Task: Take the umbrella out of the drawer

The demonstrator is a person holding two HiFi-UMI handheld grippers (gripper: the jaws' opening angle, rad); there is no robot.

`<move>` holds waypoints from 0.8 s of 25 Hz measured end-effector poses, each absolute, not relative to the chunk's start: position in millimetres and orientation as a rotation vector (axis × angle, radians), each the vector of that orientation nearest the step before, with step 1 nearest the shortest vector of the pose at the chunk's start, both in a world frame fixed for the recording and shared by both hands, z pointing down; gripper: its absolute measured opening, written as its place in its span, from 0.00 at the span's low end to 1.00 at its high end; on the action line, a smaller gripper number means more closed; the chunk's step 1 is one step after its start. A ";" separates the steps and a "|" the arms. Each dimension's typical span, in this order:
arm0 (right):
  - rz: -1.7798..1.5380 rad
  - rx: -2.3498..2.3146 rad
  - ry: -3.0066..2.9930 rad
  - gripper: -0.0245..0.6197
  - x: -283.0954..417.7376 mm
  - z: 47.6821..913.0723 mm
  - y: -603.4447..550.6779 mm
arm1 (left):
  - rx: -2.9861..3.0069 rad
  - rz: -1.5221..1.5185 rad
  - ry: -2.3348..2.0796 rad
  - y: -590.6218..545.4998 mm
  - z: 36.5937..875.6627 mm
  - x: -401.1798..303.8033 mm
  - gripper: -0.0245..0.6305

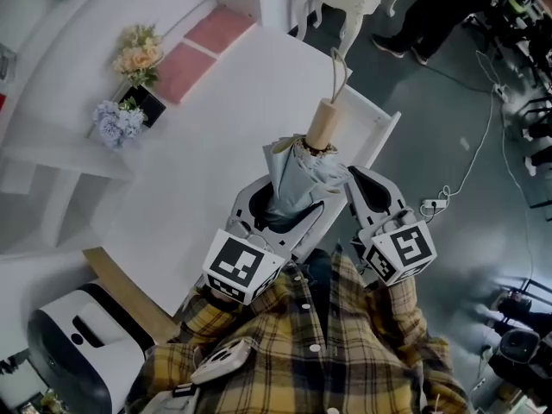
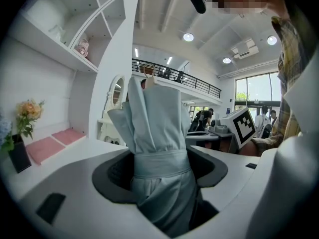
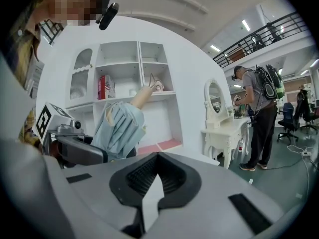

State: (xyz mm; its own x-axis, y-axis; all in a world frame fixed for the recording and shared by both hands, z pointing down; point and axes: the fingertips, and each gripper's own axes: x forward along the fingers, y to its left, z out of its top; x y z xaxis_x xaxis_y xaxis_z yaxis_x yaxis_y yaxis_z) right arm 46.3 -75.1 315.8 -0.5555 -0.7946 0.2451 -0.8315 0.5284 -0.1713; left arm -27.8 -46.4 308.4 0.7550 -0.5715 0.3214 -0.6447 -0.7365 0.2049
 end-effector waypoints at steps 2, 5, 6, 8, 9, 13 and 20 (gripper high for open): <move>0.410 1.408 -2.623 0.06 47.4 316.3 -73.5 | 2.644 0.343 -0.949 -46.1 309.6 -27.4 0.52; 0.413 1.409 -2.622 0.06 47.2 316.1 -71.7 | 2.642 0.342 -0.951 -45.7 310.0 -27.8 0.52; 0.414 1.410 -2.621 0.06 47.2 315.9 -71.1 | 2.643 0.341 -0.952 -45.7 309.8 -28.0 0.52; 0.414 1.413 -2.622 0.06 47.6 315.1 -70.1 | 2.646 0.339 -0.952 -45.8 308.7 -27.9 0.52; 0.414 1.415 -2.623 0.06 47.7 314.8 -69.8 | 2.648 0.339 -0.951 -45.9 308.3 -27.7 0.52; 0.420 1.416 -2.619 0.06 46.2 314.5 -68.2 | 2.651 0.356 -0.939 -44.6 308.4 -27.4 0.52; 0.422 1.417 -2.624 0.06 42.4 310.5 -65.1 | 2.663 0.351 -0.930 -43.2 304.1 -27.9 0.52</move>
